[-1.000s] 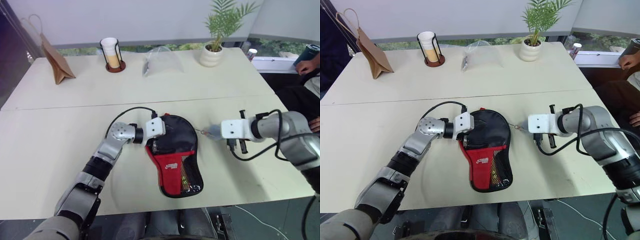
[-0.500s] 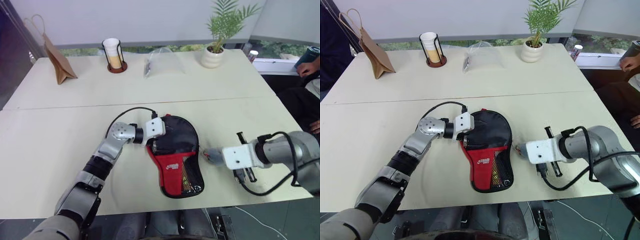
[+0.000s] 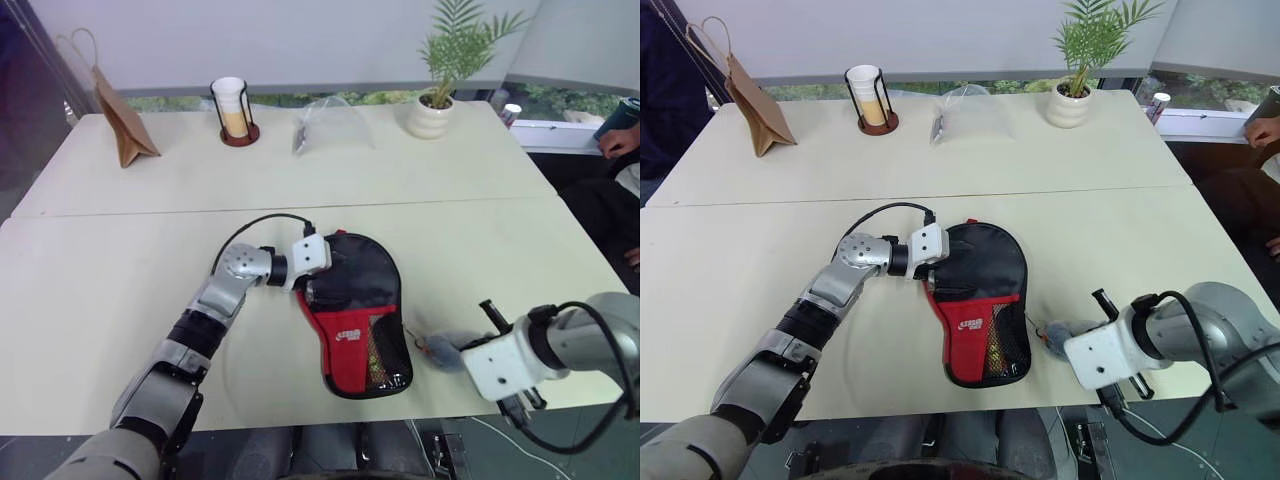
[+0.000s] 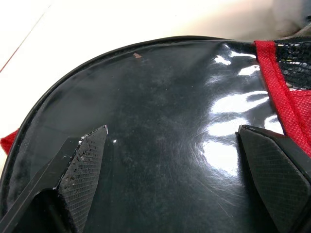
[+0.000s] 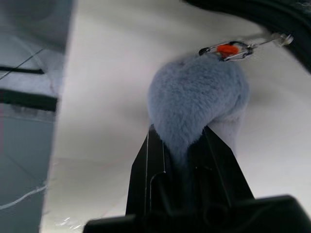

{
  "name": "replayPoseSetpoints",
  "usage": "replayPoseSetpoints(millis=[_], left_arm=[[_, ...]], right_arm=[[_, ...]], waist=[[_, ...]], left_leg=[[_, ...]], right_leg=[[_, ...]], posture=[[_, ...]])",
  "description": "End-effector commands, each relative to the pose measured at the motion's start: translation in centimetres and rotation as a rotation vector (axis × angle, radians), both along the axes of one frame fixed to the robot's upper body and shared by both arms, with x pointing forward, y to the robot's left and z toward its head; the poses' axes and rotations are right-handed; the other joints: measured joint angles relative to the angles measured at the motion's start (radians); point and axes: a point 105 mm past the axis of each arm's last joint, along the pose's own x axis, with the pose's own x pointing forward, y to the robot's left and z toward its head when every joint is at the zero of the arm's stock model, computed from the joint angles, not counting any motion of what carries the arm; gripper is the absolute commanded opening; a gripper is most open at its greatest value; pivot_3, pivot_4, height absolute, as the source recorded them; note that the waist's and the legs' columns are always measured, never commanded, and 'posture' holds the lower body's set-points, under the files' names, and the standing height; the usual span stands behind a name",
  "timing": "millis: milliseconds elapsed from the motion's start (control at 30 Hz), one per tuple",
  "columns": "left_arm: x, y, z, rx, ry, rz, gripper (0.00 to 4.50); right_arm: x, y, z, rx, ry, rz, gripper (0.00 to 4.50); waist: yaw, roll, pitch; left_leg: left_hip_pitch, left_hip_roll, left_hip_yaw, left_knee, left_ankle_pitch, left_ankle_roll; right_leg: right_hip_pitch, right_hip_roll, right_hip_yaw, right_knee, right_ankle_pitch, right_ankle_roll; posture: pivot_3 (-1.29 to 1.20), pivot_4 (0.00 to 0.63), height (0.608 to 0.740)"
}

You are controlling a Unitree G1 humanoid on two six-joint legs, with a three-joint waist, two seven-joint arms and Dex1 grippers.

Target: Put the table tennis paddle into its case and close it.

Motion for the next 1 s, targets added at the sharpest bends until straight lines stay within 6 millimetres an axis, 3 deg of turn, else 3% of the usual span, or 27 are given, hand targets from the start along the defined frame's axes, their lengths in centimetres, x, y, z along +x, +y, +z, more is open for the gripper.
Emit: replayPoseSetpoints(millis=[33,533,700,800,1000], left_arm=[[-0.4,1.6,-3.6,0.116,0.086,0.048,4.5],[-0.4,1.3,-3.8,0.118,0.092,0.042,4.5],[-0.3,1.3,-3.8,0.118,0.092,0.04,4.5],[-0.2,1.2,-3.7,0.116,0.09,0.041,4.5],[0.2,1.4,-3.3,0.104,0.079,0.049,4.5]], right_arm=[[-2.2,-0.3,-0.9,-0.047,0.11,0.062,0.02],[-6.7,-2.0,-2.4,-0.133,0.239,0.108,0.02],[-6.3,-2.2,-2.2,-0.126,0.209,0.078,0.02],[-4.4,-2.0,-1.5,-0.088,0.142,0.02,1.16],[1.2,-2.0,2.2,0.009,-0.028,-0.141,4.28]], waist=[[0.011,0.0,0.0],[0.02,-0.003,-0.003],[0.021,-0.002,-0.004],[0.017,-0.002,-0.005],[0.012,0.001,-0.006]], left_leg=[[0.0,0.0,0.0,0.0,0.0,0.0],[0.0,0.0,-0.001,0.0,-0.002,0.001],[0.0,0.0,-0.001,0.0,-0.004,0.003],[0.0,0.0,-0.001,0.0,-0.005,0.005],[0.0,0.001,0.001,0.001,-0.006,0.005]], right_leg=[[0.0,0.0,0.0,0.0,0.0,0.0],[0.004,-0.001,-0.001,-0.005,-0.001,0.001],[0.007,-0.001,-0.001,-0.011,-0.001,0.001],[0.008,-0.001,-0.002,-0.014,-0.001,0.001],[0.008,-0.002,-0.002,-0.015,-0.001,0.001]], posture=[[0.0,0.15,0.74],[0.0,0.15,0.74],[0.0,0.15,0.74],[0.0,0.15,0.74],[0.0,0.15,0.74]])
